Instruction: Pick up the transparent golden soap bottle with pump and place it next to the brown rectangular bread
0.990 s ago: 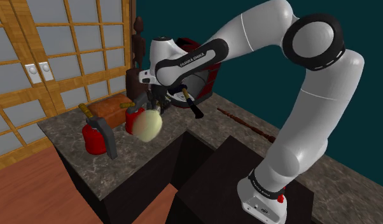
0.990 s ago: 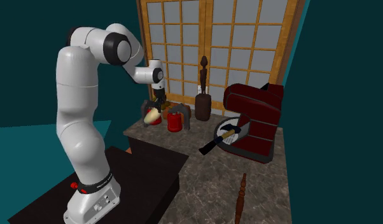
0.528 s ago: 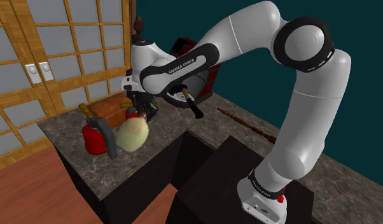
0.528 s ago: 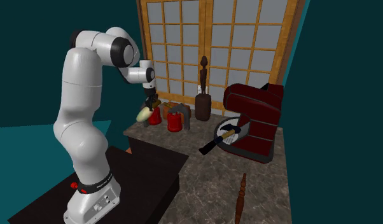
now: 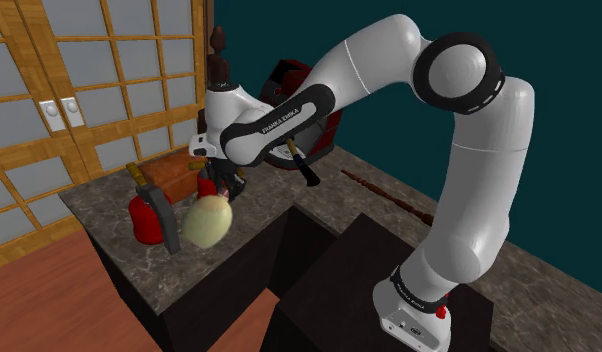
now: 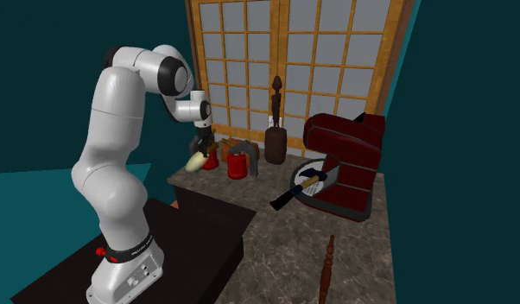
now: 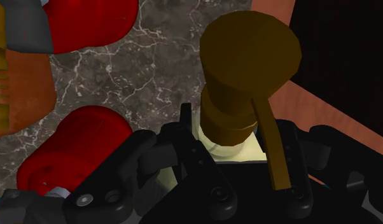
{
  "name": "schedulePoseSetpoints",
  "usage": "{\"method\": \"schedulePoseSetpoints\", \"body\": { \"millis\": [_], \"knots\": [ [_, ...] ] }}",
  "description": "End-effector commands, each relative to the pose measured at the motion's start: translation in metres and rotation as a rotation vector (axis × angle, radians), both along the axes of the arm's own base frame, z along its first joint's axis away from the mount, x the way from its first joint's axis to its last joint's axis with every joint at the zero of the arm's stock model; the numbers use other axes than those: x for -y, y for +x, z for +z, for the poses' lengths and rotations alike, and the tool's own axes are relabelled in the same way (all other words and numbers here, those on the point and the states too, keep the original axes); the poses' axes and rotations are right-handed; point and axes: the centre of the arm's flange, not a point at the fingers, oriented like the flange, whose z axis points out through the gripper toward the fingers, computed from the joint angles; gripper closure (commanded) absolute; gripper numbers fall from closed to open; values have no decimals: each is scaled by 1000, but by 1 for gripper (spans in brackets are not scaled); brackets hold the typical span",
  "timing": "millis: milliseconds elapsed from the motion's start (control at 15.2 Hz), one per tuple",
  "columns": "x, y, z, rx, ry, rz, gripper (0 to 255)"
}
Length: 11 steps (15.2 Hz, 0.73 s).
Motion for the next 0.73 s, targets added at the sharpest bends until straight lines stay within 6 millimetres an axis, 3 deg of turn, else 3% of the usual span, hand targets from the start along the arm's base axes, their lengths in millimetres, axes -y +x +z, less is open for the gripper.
{"method": "schedulePoseSetpoints", "body": {
  "millis": [0, 660],
  "knots": [
    [0, 0, -10, 1, 0, 0, 255],
    [0, 0, -63, 1, 0, 0, 255]
  ]
}}
